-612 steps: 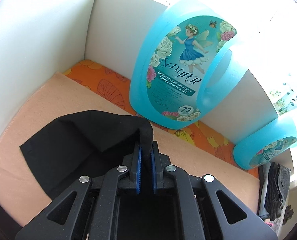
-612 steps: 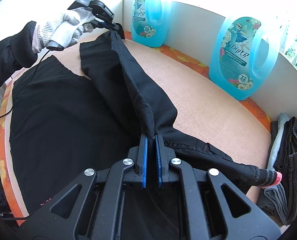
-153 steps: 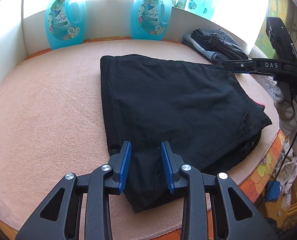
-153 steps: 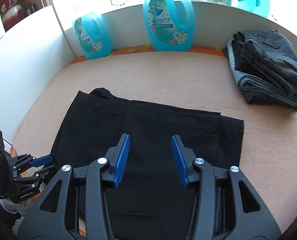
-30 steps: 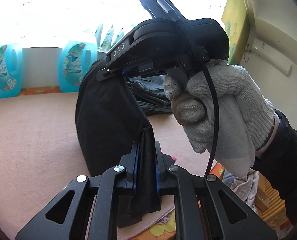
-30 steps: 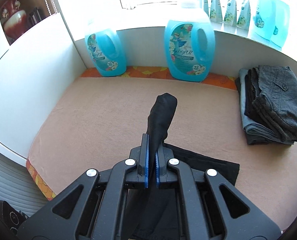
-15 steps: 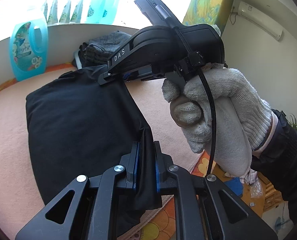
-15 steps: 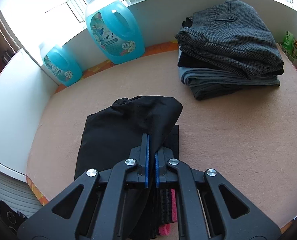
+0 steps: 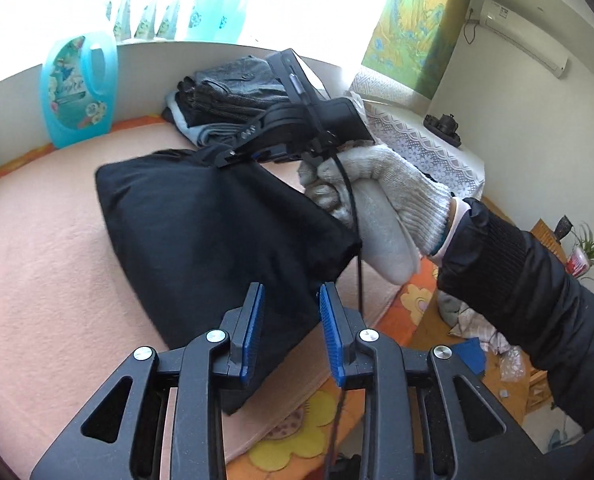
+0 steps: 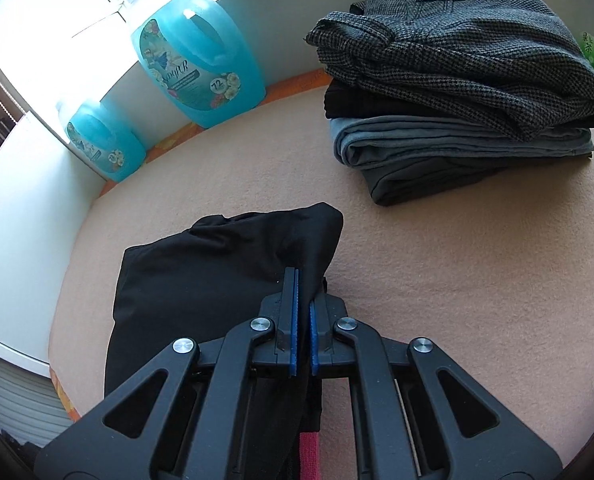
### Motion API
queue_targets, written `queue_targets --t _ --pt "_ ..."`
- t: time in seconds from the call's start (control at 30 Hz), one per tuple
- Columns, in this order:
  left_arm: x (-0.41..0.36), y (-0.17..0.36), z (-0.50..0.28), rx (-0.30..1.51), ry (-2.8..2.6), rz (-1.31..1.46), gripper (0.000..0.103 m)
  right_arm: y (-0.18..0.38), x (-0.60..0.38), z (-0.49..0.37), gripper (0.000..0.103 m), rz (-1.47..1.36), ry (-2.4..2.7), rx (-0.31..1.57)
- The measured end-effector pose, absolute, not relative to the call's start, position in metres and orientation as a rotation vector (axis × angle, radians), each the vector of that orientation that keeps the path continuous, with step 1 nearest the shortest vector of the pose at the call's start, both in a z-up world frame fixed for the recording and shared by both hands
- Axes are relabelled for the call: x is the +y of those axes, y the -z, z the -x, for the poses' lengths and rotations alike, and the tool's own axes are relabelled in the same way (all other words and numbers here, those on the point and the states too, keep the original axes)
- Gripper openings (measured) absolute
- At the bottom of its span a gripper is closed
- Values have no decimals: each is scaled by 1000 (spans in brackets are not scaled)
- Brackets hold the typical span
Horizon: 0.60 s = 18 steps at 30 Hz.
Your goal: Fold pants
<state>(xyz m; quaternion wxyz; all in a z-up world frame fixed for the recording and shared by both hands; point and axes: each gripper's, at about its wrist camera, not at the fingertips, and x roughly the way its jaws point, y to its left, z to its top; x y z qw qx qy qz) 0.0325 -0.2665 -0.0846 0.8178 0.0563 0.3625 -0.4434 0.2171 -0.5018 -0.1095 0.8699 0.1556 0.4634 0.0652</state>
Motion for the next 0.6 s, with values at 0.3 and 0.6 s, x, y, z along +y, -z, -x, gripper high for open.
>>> queue_targets --t 0.3,0.6 --pt "-257 86 -136 767 726 -197 27 93 -505 -206 39 -223 -72 945" --pt "-282 96 -186 721 689 -288 27 42 -488 -124 50 -172 -111 839"
